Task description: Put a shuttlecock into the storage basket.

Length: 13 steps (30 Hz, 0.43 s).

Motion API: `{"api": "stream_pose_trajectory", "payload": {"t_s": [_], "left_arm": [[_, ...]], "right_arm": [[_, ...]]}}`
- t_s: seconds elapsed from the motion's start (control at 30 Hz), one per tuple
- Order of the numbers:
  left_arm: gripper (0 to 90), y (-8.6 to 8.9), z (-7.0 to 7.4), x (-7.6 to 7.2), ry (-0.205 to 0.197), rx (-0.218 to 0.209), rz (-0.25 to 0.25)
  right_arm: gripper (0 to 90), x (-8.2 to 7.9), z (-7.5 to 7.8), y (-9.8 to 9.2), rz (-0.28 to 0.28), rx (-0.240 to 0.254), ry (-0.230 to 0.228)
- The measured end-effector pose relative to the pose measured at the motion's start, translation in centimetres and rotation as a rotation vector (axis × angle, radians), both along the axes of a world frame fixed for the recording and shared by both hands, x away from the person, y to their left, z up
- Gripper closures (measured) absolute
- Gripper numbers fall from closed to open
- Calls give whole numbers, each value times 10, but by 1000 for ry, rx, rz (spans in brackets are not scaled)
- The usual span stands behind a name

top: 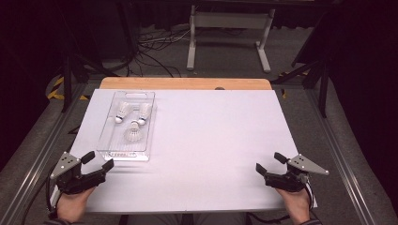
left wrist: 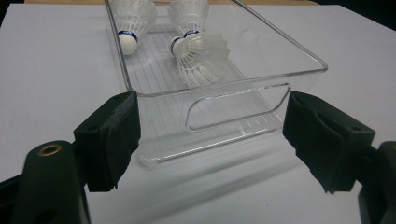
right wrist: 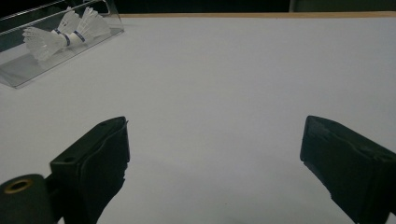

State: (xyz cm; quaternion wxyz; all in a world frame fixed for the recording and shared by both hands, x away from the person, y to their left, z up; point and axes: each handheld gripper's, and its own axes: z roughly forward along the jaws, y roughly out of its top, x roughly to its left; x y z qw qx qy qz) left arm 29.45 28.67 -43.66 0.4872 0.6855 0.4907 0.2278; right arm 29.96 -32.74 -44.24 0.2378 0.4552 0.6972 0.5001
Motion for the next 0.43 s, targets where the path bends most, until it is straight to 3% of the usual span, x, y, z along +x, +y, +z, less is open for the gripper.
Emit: {"api": "stream_pose_trajectory", "payload": {"t_s": [0.43], "left_arm": [[204, 1, 0, -1, -4, -7, 2]], "right_arm": [[89, 0, 0, -1, 0, 4, -4]]}}
